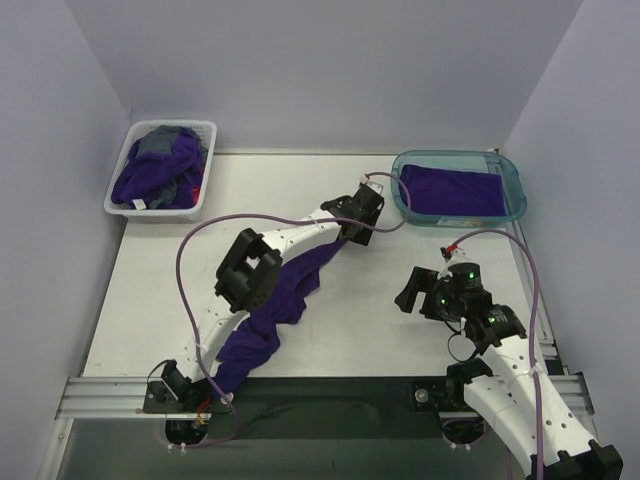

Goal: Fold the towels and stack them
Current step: Flatten out the crumpled towel

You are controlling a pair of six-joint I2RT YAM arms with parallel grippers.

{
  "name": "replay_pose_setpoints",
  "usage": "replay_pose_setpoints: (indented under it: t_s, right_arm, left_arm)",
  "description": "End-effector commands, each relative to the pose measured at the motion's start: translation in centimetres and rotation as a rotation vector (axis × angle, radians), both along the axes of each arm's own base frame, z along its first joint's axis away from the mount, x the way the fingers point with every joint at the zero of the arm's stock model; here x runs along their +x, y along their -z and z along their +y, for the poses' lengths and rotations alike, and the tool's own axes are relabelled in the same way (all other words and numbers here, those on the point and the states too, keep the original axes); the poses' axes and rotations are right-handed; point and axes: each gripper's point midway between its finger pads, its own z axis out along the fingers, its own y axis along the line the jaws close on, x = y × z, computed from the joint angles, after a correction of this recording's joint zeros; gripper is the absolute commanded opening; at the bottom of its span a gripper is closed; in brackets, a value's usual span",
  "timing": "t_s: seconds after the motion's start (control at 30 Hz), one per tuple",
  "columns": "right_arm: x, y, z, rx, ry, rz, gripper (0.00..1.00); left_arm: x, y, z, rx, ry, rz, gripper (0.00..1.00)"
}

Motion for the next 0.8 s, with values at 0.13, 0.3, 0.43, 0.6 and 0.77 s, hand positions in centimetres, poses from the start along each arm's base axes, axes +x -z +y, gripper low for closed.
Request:
replay_pose_setpoints:
  t_s: [0.13, 0.3, 0.43, 0.6, 0.77]
  right_arm:
    - [-0.7, 0.9, 0.2, 0.007, -0.016, 0.009, 0.83]
    - [-0.9, 1.1, 0.3, 0.014, -0.018, 0.018, 0.83]
    - [-0.8, 1.0, 0.3, 0.016, -0.016, 0.016, 0.83]
    - [-0.7, 1.0, 0.5, 0.022, -0.019, 0.017, 0.83]
    - [-0.1, 0.3, 1.6, 0.077, -0.041, 0.004, 0.83]
  left_arm:
    - [3.0, 0.5, 1.2, 0.025, -0.097, -0.069, 0.59]
    - [3.4, 2.3, 2.8, 0.057, -0.130, -0.047, 0.58]
    - [2.8, 3.8, 3.2, 0.060, -0.133, -0.006, 0.45]
    - [2.5, 4.3, 3.7, 0.057, -0.118, 0.026, 0.00]
    - [3.1, -3.3, 4.0, 0.045, -0.040, -0.077, 0.00]
